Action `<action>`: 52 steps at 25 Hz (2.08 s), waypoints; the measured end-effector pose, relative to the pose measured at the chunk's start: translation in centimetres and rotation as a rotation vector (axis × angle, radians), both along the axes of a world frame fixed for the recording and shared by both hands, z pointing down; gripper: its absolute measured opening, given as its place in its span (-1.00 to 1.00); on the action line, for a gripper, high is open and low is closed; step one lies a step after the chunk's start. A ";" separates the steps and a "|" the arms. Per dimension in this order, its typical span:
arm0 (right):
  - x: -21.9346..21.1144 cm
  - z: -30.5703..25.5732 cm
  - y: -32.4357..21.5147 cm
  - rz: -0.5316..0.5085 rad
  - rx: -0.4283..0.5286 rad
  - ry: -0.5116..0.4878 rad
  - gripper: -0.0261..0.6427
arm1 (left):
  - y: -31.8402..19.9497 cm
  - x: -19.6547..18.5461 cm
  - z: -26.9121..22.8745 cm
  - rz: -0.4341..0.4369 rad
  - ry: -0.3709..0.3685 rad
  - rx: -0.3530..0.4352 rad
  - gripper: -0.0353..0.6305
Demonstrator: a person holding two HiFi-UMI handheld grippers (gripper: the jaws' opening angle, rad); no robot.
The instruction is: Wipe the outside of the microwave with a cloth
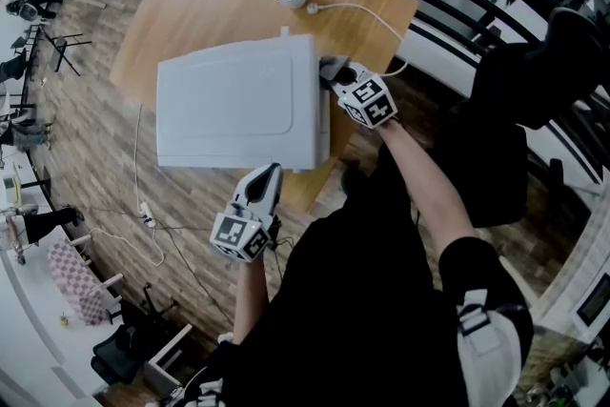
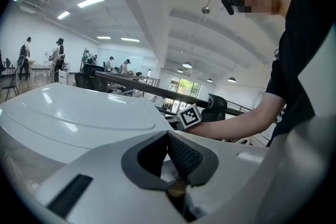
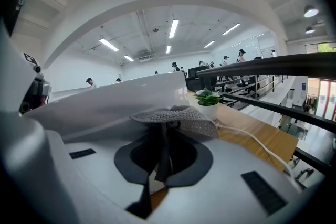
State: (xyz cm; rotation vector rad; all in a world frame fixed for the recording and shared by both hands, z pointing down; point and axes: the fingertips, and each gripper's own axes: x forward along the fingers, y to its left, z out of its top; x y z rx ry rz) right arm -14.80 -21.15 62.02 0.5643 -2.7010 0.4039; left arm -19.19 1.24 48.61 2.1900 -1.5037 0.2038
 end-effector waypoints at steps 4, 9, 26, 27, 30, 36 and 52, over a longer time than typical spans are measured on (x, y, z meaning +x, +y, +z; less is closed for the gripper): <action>0.1 0.0 1.1 -0.009 0.008 -0.004 -0.88 | 0.2 0.2 0.3 0.004 0.002 0.003 -0.89; 0.3 -0.1 2.7 -0.024 -0.012 -0.009 -0.88 | 0.8 0.2 0.8 0.028 -0.021 -0.001 -0.89; 0.9 -0.8 6.0 -0.027 -0.005 -0.045 -0.88 | 1.1 1.8 0.3 0.051 0.008 0.005 -0.89; 1.0 -0.8 6.3 -0.028 -0.005 -0.048 -0.88 | 1.1 1.8 0.3 0.054 0.009 0.005 -0.89; 1.1 -0.4 7.4 -0.036 -0.016 -0.053 -0.88 | 1.3 2.0 0.4 0.064 0.009 0.006 -0.89; 1.4 0.3 9.2 -0.030 -0.061 -0.065 -0.88 | 1.5 1.8 0.5 0.078 0.007 0.007 -0.89; 2.3 0.1 13.6 -0.002 -0.110 -0.109 -0.88 | 2.7 2.0 1.4 0.138 -0.011 0.011 -0.89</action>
